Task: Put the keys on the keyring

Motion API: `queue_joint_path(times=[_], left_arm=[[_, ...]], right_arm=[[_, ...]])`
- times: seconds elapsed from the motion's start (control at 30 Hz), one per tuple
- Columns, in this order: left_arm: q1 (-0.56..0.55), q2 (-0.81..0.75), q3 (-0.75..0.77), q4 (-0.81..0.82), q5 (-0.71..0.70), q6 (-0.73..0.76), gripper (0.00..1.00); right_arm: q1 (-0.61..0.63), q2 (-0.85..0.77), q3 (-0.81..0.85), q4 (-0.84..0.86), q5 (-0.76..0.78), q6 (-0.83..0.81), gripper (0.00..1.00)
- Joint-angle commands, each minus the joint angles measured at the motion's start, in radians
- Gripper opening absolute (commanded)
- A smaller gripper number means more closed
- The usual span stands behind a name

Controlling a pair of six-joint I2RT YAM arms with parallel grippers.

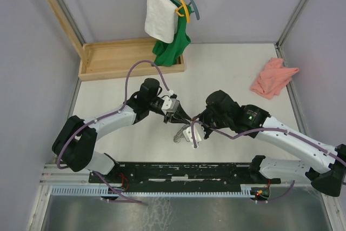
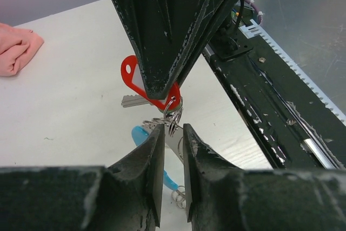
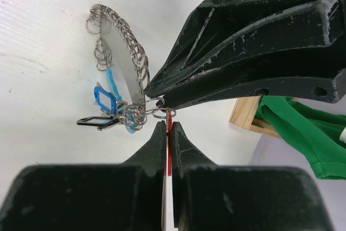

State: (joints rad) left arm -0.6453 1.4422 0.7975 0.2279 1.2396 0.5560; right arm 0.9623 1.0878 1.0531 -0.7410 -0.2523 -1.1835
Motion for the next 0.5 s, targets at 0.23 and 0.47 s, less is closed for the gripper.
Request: queue_joint_path(times=[0.23,0.47], left_arm=[[0.003,0.01,0.058,-0.004,0.052,-0.011,0.34],[-0.004,0.026,0.068,-0.004,0.054,-0.026,0.23]], right_arm=[[0.011,0.013,0.041,0.068,-0.013,-0.005,0.01],[0.012,0.015,0.048,0.07,-0.011,-0.002,0.01]])
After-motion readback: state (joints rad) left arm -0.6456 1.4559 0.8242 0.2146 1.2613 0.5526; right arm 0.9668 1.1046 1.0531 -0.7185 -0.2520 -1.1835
